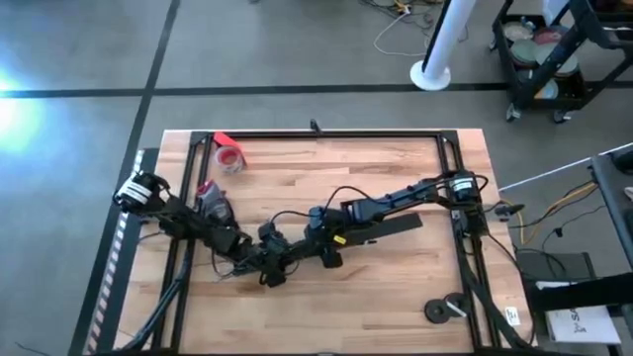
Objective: Ziptie cables
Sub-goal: Close the black cable duct
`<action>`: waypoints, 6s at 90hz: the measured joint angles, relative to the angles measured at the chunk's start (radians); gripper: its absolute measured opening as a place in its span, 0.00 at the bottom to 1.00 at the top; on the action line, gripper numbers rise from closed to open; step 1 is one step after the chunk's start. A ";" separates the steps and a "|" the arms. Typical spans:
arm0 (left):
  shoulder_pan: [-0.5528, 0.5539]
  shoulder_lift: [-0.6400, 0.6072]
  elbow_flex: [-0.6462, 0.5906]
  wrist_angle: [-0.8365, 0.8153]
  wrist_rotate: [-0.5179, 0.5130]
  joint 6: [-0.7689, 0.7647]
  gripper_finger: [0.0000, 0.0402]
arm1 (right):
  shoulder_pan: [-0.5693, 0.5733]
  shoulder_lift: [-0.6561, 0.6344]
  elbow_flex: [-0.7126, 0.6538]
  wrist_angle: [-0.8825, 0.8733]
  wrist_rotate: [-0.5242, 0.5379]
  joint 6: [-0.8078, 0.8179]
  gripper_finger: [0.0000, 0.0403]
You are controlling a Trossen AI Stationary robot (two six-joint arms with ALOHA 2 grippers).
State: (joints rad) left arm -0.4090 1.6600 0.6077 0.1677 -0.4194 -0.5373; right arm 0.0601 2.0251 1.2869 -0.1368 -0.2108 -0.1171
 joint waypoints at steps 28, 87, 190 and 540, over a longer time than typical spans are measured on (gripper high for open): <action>0.000 0.060 0.034 -0.017 0.002 0.006 0.56 | 0.014 0.002 -0.003 -0.003 -0.072 -0.096 0.57; -0.001 0.061 0.020 0.069 -0.027 0.035 0.56 | 0.019 -0.003 -0.008 0.012 -0.053 -0.002 0.58; 0.050 0.064 0.102 0.040 -0.058 0.195 0.57 | 0.022 0.007 0.016 0.034 0.039 0.038 0.56; 0.011 -0.113 0.095 -0.129 0.000 0.118 0.62 | 0.021 0.010 0.069 0.002 -0.003 -0.022 0.58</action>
State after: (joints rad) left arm -0.3981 1.5466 0.7029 0.0387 -0.4194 -0.4190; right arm 0.0814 2.0350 1.3563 -0.1352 -0.2142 -0.1387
